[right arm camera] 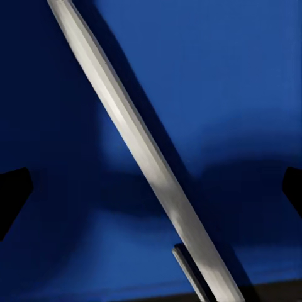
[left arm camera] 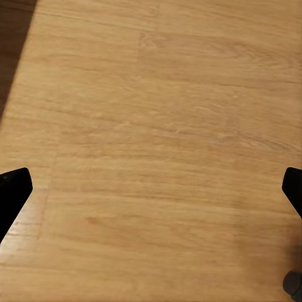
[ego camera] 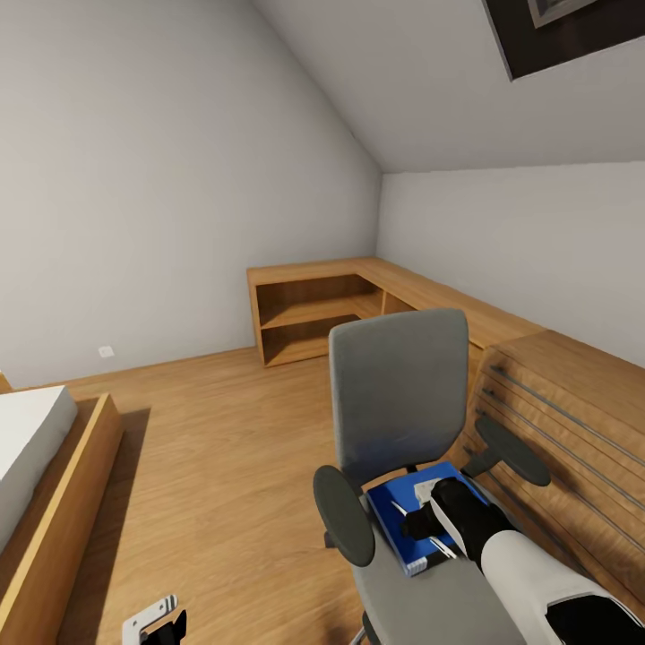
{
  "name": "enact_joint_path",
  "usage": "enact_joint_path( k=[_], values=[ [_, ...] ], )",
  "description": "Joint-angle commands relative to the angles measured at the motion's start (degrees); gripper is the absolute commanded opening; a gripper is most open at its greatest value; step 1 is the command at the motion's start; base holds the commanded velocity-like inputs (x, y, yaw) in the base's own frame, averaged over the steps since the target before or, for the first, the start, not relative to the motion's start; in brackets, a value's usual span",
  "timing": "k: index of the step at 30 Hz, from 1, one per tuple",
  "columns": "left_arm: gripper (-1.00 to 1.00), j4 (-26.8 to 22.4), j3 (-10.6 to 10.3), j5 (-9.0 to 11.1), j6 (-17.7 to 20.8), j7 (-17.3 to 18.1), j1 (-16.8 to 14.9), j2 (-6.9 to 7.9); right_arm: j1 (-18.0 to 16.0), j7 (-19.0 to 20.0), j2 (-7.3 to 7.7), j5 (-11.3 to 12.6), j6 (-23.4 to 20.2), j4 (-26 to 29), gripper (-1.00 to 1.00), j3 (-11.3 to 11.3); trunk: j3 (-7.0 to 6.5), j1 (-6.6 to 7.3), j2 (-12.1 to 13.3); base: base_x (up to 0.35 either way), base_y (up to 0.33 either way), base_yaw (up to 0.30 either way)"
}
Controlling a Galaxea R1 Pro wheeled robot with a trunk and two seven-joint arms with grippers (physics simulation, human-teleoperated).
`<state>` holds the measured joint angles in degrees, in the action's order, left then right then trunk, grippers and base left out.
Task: In the bedroom, organize the workspace by keeping the computer under the desk, ensuring the monitor is on the desk, placing the keyboard on the desk next to the monitor, placing the mouse on the desk next to the keyboard, moving the folder from the swivel chair onto the desk next to the mouse, stacking the notebook on top of the folder with the pen on top of the notebook, and positioning the swivel chair next to the desk.
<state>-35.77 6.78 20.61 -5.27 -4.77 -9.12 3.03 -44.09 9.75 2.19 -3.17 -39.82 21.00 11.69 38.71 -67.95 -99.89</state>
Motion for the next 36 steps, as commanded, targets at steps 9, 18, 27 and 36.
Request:
enact_joint_path(
  k=[9,18,27,36],
  values=[
    [1.00,0.00,-0.13,0.57,-0.18,-0.15,-0.02,0.02,0.01,0.36,0.09,-0.61,-0.22,0.09,-1.00,0.27,0.06,0.00,-0.02,0.000,0.000,0.000],
    [1.00,0.00,-0.10,0.57,-0.18,-0.15,-0.02,0.05,0.01,0.36,0.07,-0.61,-0.26,0.09,-1.00,0.27,0.06,0.00,-0.02,0.000,0.000,0.000],
    [1.00,-0.01,-0.10,0.57,-0.18,-0.15,-0.02,0.05,0.02,0.36,0.09,-0.61,-0.26,0.09,-1.00,0.27,0.06,0.00,-0.02,0.000,0.000,0.000],
    [1.00,0.02,-0.12,0.49,-0.18,-0.10,-0.02,0.05,-0.01,0.36,0.09,-0.61,-0.26,0.09,-1.00,0.29,-1.37,1.76,3.19,0.000,0.000,0.000]
  ],
)
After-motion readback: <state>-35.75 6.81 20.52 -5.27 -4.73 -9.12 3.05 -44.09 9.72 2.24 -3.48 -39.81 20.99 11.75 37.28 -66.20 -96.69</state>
